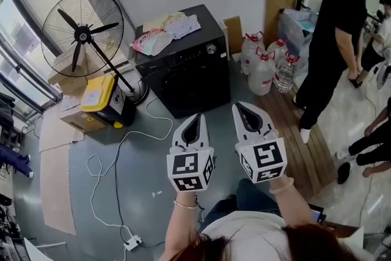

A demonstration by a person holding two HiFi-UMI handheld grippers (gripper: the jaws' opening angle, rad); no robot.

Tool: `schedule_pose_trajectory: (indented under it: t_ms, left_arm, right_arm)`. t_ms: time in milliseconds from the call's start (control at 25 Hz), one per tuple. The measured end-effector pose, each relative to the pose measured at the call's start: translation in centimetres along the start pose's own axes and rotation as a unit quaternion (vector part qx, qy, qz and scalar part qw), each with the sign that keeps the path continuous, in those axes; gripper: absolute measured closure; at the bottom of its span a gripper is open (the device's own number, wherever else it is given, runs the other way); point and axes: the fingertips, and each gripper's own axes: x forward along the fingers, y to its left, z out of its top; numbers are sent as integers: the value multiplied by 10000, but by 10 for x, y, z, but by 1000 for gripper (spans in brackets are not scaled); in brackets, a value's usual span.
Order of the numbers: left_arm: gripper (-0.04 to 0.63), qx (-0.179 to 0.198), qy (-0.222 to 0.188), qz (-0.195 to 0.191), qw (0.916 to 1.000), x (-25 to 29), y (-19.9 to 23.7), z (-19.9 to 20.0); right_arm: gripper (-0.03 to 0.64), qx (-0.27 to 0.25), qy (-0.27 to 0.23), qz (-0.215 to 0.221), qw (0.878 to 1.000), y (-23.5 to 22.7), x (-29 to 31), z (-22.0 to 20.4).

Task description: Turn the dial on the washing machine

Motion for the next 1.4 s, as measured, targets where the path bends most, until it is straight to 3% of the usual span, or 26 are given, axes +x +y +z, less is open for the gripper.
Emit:
schedule_pose_trajectory:
  t_ms: [600, 1200, 1400]
  left_arm:
    - [581, 46, 118, -102, 9999, 91, 19, -1]
    - [581, -67, 442, -44, 9990, 206, 36, -10]
    - [581, -258, 412, 59, 9988, 233, 44, -15]
  right_arm:
    - [595, 61, 51, -46, 10000, -46, 80, -16]
    - [595, -88, 193, 179, 9996, -110, 166, -32]
    - [595, -99, 288, 371, 9988, -121, 189, -40]
